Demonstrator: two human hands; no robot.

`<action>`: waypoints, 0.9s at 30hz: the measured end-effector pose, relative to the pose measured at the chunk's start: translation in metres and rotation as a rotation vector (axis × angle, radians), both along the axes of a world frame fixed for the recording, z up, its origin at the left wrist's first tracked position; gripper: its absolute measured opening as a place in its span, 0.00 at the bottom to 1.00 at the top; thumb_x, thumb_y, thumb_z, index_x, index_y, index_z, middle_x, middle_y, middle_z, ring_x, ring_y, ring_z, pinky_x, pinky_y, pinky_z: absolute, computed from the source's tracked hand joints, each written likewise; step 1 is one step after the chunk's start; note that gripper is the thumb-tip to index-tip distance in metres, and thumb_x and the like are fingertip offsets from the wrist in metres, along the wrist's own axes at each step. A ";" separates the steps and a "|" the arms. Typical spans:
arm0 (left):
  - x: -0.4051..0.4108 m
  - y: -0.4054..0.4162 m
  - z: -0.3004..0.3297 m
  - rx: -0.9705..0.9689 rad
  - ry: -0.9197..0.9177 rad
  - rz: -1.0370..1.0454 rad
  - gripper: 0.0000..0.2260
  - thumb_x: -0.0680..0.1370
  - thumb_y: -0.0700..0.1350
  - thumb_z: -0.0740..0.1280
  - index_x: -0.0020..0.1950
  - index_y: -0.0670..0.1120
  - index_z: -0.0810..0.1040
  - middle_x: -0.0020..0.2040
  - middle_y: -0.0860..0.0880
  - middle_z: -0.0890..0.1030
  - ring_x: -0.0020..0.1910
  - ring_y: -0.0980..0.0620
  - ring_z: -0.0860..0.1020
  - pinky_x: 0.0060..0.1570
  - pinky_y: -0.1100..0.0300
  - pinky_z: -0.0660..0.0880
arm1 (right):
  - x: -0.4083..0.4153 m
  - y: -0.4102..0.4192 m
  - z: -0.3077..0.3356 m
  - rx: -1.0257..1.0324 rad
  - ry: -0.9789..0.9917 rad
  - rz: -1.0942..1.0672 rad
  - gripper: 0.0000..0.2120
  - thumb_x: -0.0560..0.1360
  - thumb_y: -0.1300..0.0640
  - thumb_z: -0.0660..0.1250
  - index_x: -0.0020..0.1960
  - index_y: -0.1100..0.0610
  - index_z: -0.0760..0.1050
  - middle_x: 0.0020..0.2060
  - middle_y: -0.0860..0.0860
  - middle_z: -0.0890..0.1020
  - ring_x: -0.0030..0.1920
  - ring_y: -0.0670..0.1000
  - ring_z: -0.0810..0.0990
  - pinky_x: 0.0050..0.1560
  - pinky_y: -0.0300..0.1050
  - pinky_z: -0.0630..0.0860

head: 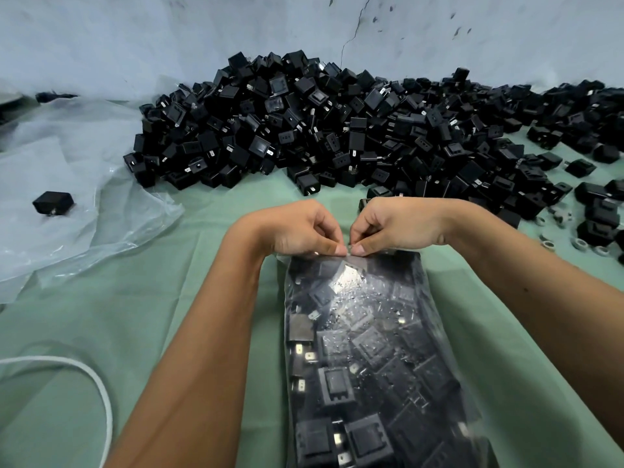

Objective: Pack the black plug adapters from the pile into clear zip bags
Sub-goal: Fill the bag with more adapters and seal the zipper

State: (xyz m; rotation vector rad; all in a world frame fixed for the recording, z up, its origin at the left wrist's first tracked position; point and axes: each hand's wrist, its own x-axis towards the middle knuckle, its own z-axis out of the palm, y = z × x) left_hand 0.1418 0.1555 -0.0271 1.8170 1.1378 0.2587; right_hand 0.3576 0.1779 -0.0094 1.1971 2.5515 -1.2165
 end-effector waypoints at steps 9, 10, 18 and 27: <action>0.001 -0.001 0.001 0.012 0.069 -0.067 0.08 0.82 0.40 0.69 0.42 0.44 0.81 0.28 0.57 0.79 0.26 0.62 0.73 0.29 0.70 0.68 | 0.012 -0.004 0.002 0.061 0.008 -0.054 0.17 0.81 0.50 0.70 0.36 0.57 0.80 0.28 0.47 0.74 0.30 0.47 0.69 0.34 0.38 0.68; 0.001 -0.001 0.002 0.007 0.075 -0.067 0.08 0.82 0.40 0.69 0.43 0.43 0.82 0.29 0.57 0.79 0.27 0.62 0.74 0.29 0.69 0.69 | 0.020 -0.004 0.004 0.060 -0.009 -0.064 0.18 0.81 0.49 0.69 0.36 0.57 0.79 0.28 0.47 0.76 0.30 0.46 0.72 0.35 0.37 0.69; 0.018 -0.002 0.004 0.046 0.061 -0.042 0.07 0.79 0.48 0.73 0.47 0.45 0.86 0.43 0.43 0.86 0.40 0.54 0.80 0.49 0.55 0.77 | 0.037 -0.005 -0.001 0.019 0.043 -0.116 0.10 0.79 0.54 0.73 0.39 0.53 0.85 0.31 0.53 0.83 0.33 0.46 0.77 0.40 0.45 0.74; 0.037 -0.004 -0.003 0.097 0.009 -0.034 0.08 0.81 0.43 0.71 0.42 0.47 0.84 0.29 0.58 0.78 0.29 0.61 0.72 0.36 0.62 0.69 | 0.038 -0.011 -0.012 0.069 0.178 -0.139 0.12 0.80 0.56 0.72 0.37 0.52 0.82 0.29 0.51 0.82 0.31 0.47 0.80 0.34 0.36 0.74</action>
